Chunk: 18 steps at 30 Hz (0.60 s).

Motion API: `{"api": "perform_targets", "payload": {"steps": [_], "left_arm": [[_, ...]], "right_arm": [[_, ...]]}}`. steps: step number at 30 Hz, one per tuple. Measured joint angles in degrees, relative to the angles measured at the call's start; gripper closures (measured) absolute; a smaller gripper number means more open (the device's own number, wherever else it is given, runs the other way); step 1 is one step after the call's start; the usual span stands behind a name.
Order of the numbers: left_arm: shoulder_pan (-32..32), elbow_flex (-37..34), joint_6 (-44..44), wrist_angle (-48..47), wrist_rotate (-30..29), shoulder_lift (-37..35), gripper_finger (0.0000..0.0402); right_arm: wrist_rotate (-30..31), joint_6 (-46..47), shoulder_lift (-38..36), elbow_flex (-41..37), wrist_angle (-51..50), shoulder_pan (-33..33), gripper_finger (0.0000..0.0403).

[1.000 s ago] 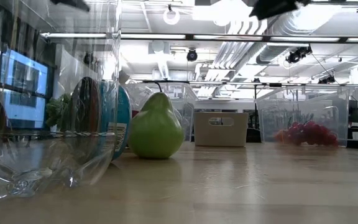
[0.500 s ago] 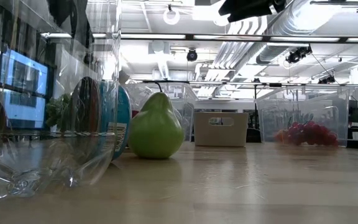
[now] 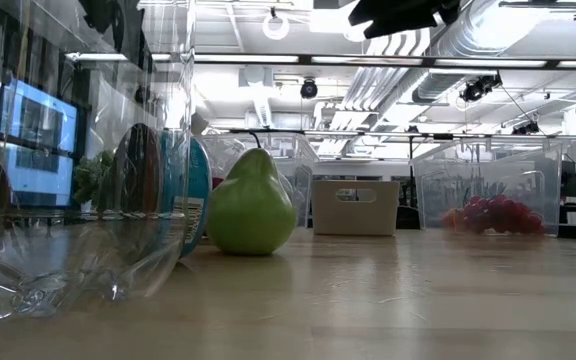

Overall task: Pick & Place Food Item
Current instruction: Put the red apple into the right transparent bin

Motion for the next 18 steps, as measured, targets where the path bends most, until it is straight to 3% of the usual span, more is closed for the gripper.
{"api": "perform_targets", "payload": {"steps": [4, 8, 14, 18], "left_arm": [[0.0, 0.0, 0.1, -0.1, -4.2, -0.3, 0.0108], [0.0, 0.0, 4.3, -0.7, -3.9, -0.2, 0.0108], [0.0, 0.0, 3.0, -1.0, -7.7, -0.2, 0.0108], [0.0, 0.0, 2.9, -1.1, -7.3, -0.2, 0.0108]], "right_arm": [[-2.4, 0.0, 0.0, 0.0, 0.0, 0.0, 0.0158], [-3.7, -0.3, 0.0, 0.0, -0.7, 0.0, 0.0158], [-2.9, -1.5, 0.0, 0.0, -1.7, 0.0, 0.0158], [-3.4, -1.3, 0.0, 0.0, -3.5, 0.0, 0.0158]]}}
